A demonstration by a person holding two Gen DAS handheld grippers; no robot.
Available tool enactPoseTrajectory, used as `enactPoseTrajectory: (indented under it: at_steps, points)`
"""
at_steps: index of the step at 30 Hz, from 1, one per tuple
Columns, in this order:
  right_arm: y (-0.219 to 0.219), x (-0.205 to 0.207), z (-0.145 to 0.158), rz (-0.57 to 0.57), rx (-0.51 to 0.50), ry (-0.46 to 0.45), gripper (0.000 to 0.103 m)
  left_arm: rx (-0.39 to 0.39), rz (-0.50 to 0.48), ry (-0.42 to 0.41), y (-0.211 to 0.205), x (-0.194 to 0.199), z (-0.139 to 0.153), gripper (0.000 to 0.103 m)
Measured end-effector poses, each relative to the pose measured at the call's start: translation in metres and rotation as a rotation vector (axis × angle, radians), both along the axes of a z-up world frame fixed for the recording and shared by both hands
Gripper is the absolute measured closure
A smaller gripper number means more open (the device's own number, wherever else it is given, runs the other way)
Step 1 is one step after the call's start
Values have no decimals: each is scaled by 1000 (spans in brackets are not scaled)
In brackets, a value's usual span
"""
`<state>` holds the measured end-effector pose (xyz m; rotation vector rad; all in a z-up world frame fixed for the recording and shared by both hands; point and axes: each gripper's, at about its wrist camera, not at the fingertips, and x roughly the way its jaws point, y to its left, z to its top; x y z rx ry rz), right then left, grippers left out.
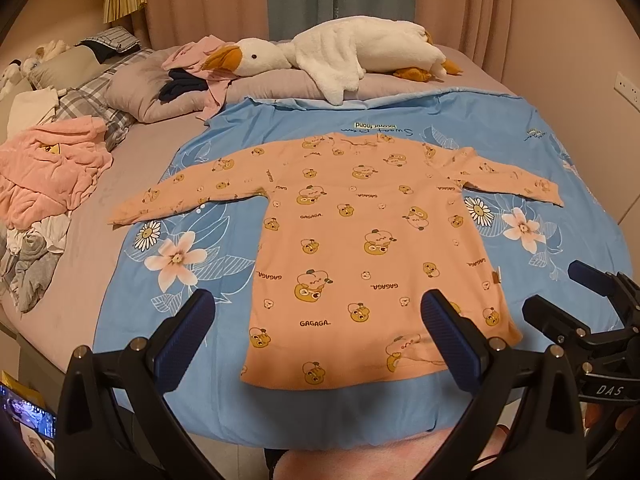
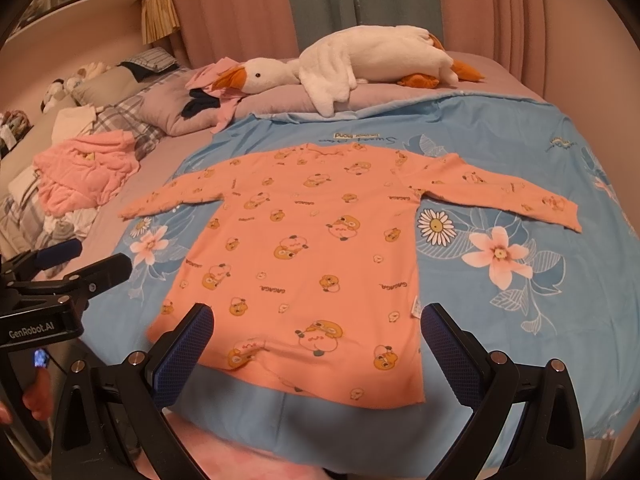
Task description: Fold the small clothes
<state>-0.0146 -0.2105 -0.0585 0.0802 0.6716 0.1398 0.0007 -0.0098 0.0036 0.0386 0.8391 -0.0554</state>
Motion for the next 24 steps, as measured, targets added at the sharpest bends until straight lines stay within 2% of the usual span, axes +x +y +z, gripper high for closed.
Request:
enactPoseTrajectory:
  at_steps: [24]
  points:
    - [1,4,1,2,5,14,1,-15,11,19,6,5,-2,0]
